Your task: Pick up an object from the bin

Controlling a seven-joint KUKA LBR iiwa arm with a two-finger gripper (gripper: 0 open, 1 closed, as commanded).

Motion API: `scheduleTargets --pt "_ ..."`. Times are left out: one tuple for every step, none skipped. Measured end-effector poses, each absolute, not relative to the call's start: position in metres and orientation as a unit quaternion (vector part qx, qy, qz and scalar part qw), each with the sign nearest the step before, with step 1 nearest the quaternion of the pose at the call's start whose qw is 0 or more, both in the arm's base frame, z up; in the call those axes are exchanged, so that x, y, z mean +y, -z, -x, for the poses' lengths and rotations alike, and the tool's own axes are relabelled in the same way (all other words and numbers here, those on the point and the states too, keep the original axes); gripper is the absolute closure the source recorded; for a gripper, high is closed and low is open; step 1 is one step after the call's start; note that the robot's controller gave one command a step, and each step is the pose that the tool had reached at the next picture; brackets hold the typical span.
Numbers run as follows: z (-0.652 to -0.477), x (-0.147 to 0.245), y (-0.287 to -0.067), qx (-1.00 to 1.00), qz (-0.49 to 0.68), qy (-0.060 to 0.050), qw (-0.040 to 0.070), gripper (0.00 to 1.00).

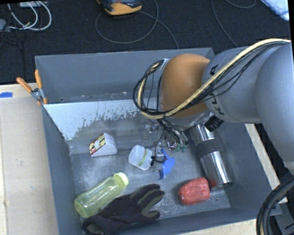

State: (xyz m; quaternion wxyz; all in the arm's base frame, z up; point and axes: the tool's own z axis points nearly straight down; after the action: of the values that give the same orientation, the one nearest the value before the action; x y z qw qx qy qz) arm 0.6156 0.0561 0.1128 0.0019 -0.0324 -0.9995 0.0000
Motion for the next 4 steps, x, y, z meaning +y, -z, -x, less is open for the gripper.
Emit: scheduleTargets --pt "-0.599 0.049 -0.090 -0.998 0.057 0.000 0.003 0.00" --pt "-0.604 0.041 -0.070 -0.997 0.071 0.000 0.003 1.00" --pt "-0.604 0.041 -0.070 -0.997 0.072 0.000 0.003 1.00" --pt "-0.599 0.033 -0.117 -0.997 0.077 0.000 0.006 1.00"
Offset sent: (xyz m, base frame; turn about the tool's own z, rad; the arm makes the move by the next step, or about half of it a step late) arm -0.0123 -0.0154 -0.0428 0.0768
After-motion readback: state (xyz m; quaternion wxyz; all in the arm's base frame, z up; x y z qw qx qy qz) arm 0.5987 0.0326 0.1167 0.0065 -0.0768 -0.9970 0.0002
